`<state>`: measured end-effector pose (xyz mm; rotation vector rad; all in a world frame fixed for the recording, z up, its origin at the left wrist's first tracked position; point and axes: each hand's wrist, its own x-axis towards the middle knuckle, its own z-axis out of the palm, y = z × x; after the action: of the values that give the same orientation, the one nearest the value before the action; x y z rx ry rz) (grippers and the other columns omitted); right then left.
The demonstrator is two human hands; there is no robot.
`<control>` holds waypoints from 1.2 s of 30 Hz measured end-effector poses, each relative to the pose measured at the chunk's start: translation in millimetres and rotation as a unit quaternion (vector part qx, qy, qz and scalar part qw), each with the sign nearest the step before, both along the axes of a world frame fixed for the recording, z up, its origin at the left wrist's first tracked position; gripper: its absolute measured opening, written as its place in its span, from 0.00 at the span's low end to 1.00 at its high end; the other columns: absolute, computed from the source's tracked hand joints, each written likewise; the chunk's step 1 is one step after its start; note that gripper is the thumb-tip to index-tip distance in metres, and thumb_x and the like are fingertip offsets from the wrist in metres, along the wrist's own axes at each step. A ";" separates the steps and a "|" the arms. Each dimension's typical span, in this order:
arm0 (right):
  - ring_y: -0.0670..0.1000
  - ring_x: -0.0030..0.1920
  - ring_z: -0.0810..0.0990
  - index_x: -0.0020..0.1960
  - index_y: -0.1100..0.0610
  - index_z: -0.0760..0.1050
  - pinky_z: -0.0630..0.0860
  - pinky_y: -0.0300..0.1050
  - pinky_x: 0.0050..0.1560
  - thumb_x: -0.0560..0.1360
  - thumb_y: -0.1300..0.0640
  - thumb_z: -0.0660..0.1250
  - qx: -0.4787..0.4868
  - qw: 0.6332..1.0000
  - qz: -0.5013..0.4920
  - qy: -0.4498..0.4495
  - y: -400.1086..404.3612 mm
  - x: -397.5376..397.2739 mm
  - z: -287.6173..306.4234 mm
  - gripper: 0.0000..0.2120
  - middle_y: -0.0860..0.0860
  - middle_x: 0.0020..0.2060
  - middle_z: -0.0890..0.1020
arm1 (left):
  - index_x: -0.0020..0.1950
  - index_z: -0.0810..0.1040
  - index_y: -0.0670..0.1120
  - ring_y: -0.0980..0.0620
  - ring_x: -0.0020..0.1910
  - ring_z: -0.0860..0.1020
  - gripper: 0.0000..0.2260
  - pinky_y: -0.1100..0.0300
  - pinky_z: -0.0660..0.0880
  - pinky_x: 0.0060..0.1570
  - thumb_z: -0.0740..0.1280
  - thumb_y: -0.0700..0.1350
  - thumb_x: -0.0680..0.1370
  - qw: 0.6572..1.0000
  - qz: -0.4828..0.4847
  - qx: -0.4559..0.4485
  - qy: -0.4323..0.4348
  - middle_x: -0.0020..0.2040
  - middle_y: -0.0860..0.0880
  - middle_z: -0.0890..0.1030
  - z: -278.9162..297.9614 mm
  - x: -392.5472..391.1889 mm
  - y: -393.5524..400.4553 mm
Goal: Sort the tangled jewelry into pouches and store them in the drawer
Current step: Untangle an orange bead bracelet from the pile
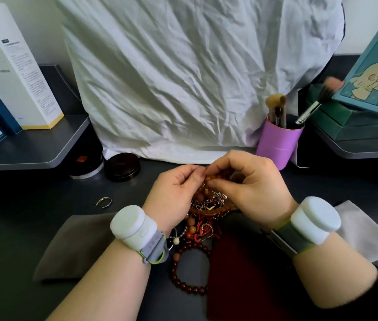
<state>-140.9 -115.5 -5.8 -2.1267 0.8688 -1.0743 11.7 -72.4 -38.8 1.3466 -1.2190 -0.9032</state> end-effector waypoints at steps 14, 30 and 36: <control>0.51 0.42 0.77 0.41 0.56 0.75 0.77 0.51 0.40 0.68 0.70 0.69 -0.056 0.998 0.002 -0.032 -13.5 -2.4 -5.4 0.10 0.53 0.43 0.77 | 0.36 0.80 0.44 0.53 0.29 0.69 0.10 0.61 0.64 0.30 0.65 0.48 0.74 0.981 -0.091 0.037 0.164 0.28 0.49 0.73 7.8 1.1 -1.2; 0.45 0.52 0.73 0.51 0.54 0.83 0.65 0.28 0.54 0.70 0.69 0.61 -0.031 0.969 0.050 0.241 -6.6 3.4 -6.6 0.18 0.48 0.54 0.73 | 0.41 0.70 0.48 0.56 0.28 0.64 0.13 0.59 0.59 0.37 0.54 0.50 0.81 0.903 -0.045 0.070 0.422 0.29 0.54 0.67 15.7 12.6 -8.2; 0.46 0.47 0.74 0.38 0.55 0.81 0.70 0.37 0.51 0.67 0.70 0.60 -0.007 0.973 0.079 0.215 -4.5 3.3 -4.6 0.14 0.46 0.48 0.74 | 0.40 0.71 0.48 0.56 0.27 0.66 0.13 0.59 0.61 0.40 0.54 0.50 0.81 0.880 -0.030 0.082 0.467 0.29 0.54 0.67 13.0 17.8 -9.9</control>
<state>-137.7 -120.0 -10.4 -2.4386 0.8634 -0.5449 29.5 -82.3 -25.8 0.7908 -0.4283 -1.4888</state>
